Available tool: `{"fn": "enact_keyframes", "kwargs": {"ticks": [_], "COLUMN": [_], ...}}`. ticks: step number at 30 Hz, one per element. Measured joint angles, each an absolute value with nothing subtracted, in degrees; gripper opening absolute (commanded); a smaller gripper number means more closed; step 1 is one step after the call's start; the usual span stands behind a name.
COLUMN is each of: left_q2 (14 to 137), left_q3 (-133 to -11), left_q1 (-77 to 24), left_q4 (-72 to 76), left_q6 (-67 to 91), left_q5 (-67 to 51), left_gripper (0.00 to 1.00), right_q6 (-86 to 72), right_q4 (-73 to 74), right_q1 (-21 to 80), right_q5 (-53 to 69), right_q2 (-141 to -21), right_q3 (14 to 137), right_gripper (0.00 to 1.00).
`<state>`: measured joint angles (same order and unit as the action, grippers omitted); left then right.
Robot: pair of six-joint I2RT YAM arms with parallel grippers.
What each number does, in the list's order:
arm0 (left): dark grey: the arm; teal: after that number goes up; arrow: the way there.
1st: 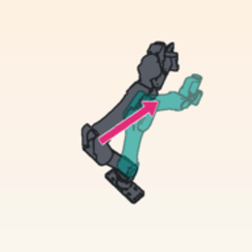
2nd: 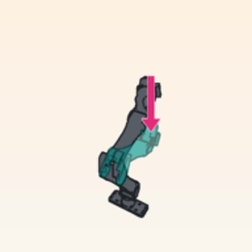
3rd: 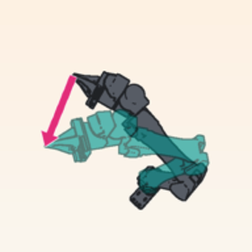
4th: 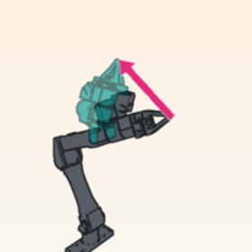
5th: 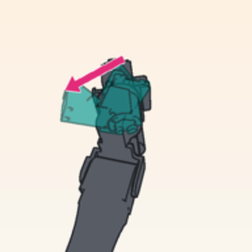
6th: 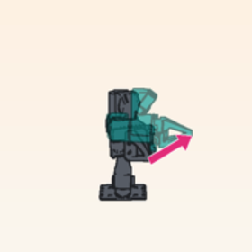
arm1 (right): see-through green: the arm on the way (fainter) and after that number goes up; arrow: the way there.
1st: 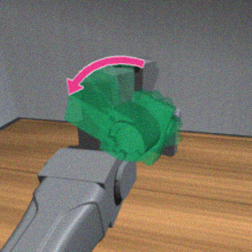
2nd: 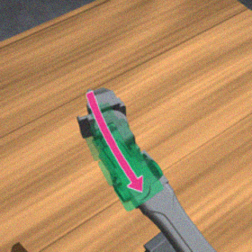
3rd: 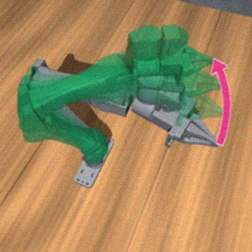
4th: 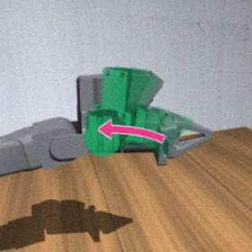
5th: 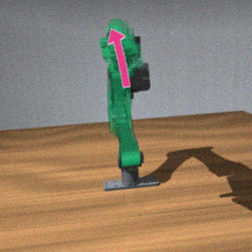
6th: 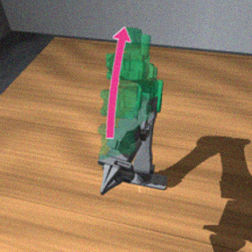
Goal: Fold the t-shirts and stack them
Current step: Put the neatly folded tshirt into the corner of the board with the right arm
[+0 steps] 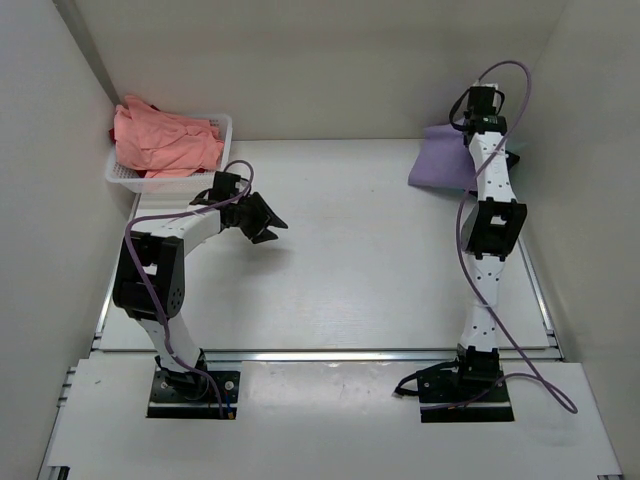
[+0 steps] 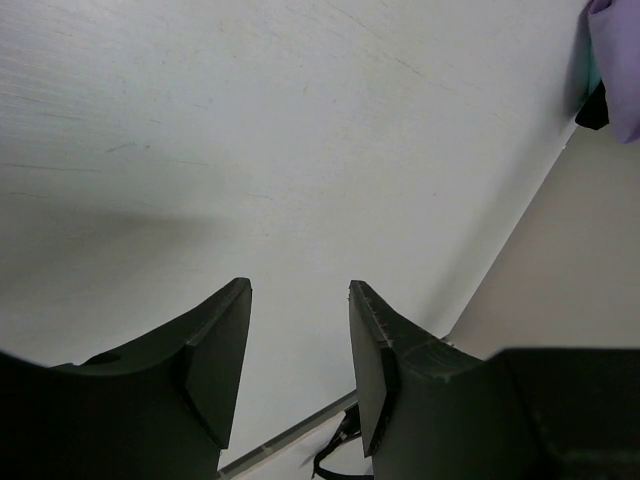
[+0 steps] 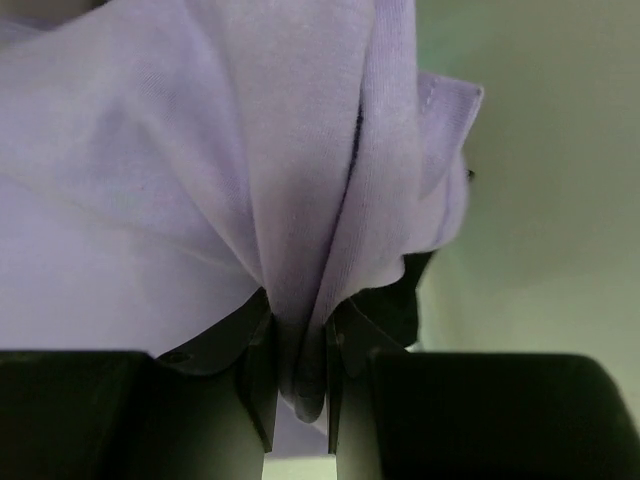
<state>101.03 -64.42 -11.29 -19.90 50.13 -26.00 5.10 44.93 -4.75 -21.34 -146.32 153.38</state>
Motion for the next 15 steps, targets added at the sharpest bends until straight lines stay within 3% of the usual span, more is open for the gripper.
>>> {"fn": "enact_keyframes", "kwargs": {"ticks": [12, 13, 14, 15], "left_q2": [102.02, 102.02, 102.02, 102.02], "left_q3": [-65.43, -65.43, -65.43, -65.43], "left_q1": [-12.03, -12.10, -12.16, -12.23], "left_q4": [-20.32, -20.32, -20.34, -20.27], "left_q6": [49.78, 49.71, 49.52, 49.12], "left_q5": [-26.22, -26.22, -26.24, -26.28], "left_gripper": [0.54, 0.56, 0.70, 0.96], "right_q6": [6.24, 6.24, 6.24, 6.20], "right_q4": [37.45, 36.49, 35.55, 34.87], "right_q1": [-11.29, -11.51, -11.73, -11.90], "right_q5": [-29.56, -30.20, -30.63, -30.83], "right_q2": [-149.29, -149.29, -149.29, -149.29], "right_q3": [153.34, 153.34, 153.34, 153.34], "right_gripper": [0.00, 0.11, 0.29, 0.37]}}
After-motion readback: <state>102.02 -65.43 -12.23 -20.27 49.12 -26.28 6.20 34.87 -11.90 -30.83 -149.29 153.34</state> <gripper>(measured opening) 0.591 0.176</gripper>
